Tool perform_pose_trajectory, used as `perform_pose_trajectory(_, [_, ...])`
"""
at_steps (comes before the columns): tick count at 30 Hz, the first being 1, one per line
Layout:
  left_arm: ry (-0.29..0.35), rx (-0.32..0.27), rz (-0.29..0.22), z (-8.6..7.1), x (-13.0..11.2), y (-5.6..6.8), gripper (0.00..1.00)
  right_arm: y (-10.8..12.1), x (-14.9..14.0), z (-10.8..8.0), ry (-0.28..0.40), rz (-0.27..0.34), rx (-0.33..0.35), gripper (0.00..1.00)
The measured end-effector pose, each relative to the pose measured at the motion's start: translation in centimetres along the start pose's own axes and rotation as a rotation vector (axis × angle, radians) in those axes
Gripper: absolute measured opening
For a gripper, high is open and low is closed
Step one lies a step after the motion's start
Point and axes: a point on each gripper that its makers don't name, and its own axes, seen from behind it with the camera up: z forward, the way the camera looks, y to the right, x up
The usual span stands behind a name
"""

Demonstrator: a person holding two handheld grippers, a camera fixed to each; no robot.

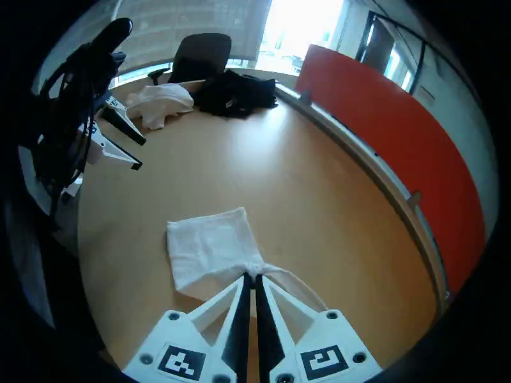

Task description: Fold towel

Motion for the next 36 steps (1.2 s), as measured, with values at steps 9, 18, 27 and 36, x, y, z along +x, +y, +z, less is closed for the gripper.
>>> perform_pose_trajectory(9, [-0.003, -0.002, 0.003, 0.0, -0.3, 0.1, 0.93, 0.1, 0.2, -0.7, -0.005, -0.055, -0.005, 0.05])
perform_pose_trajectory(18, [0.0, -0.003, 0.003, -0.2, -0.4, 0.1, 0.93, -0.1, 0.1, -1.3, -0.02, -0.118, -0.004, 0.05])
perform_pose_trajectory(27, [0.006, 0.002, 0.006, -0.3, -0.2, -0.2, 0.93, 1.1, -1.8, -2.9, -0.048, -0.103, -0.034, 0.05])
perform_pose_trajectory(36, [0.009, 0.004, 0.012, -0.3, -0.1, 0.1, 0.93, 1.5, -6.3, -4.0, -0.121, -0.083, -0.05, 0.05])
